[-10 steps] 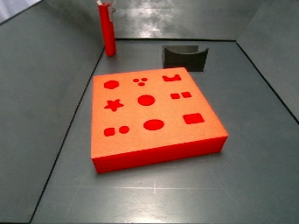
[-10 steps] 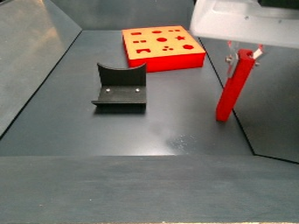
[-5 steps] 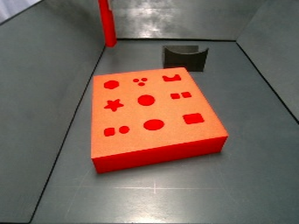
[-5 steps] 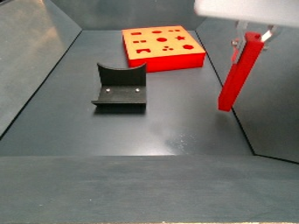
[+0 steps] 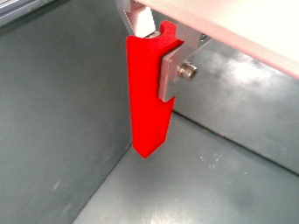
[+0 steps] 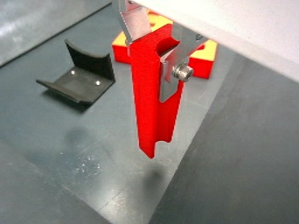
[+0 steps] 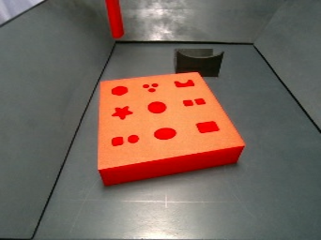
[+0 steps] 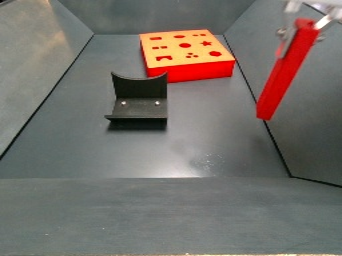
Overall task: Pick up the arch object. Move up. Move to above the board. Insert the arch object.
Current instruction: Move to above the board.
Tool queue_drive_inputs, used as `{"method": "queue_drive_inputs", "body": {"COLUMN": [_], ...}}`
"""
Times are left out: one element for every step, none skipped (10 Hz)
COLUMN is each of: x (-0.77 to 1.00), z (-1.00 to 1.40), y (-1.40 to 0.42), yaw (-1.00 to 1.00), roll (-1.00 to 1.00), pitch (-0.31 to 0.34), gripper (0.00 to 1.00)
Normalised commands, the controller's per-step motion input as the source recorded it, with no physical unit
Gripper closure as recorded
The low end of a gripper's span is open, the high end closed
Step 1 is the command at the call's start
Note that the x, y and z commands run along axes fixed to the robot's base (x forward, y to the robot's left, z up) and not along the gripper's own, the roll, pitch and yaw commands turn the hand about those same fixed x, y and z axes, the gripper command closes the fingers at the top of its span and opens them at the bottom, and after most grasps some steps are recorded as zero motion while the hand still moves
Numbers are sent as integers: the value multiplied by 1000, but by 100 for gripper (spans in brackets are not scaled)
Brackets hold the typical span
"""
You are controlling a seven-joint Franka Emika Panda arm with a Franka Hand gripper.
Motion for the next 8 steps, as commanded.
{"method": "queue_drive_inputs", "body": {"x": [-167, -151, -139, -126, -114, -105, -98, -92], "z": [1000, 1000, 1000, 1000, 1000, 1000, 1000, 1000], "y": [228, 209, 196, 180, 163, 142, 124, 109], "yaw": [-121, -76, -56, -43, -37, -27, -21, -17], "roll": [-139, -87, -49, -15, 2, 8, 12, 14], "pitch": [-113, -48, -2, 37, 57, 65, 62, 59], "gripper": [100, 100, 100, 100, 100, 100, 100, 100]}}
